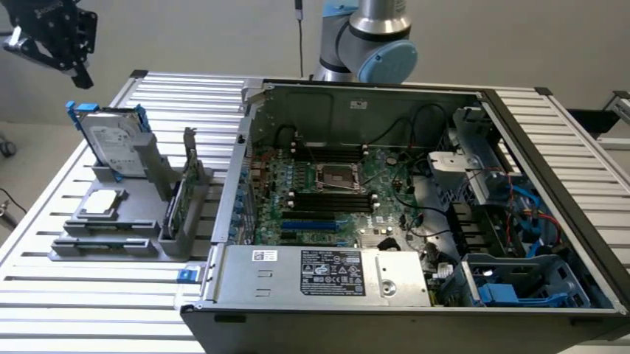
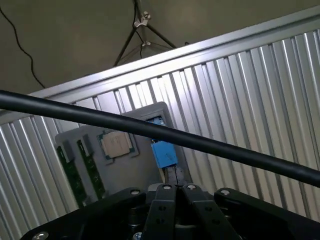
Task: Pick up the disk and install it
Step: 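Pick up the disk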
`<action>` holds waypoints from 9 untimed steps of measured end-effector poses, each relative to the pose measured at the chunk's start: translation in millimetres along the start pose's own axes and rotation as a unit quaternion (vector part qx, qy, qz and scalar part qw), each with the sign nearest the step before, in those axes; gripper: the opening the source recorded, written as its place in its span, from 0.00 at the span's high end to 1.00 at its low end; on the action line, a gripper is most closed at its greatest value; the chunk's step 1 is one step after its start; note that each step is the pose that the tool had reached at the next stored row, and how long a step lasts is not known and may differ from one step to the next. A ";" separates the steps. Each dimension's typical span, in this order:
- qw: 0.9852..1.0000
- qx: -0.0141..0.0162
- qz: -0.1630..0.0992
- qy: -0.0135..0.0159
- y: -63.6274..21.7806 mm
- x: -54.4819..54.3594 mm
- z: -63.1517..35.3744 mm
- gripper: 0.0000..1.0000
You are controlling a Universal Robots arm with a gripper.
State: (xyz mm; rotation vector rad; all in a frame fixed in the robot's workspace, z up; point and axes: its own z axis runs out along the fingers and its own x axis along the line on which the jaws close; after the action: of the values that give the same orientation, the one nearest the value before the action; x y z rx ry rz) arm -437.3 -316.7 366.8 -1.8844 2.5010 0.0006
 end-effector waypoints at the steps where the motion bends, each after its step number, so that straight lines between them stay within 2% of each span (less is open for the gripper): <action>1: 1.000 0.000 -0.009 0.000 0.0 0.0 0.2 0.89; 4: 0.999 -0.001 -0.033 -0.002 0.0 0.0 0.7 0.89; 9: 0.998 -0.002 -0.067 -0.005 0.0 0.0 1.4 0.89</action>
State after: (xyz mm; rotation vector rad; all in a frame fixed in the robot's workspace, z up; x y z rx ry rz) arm -437.3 -316.7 365.4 -2.0441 2.3656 0.0148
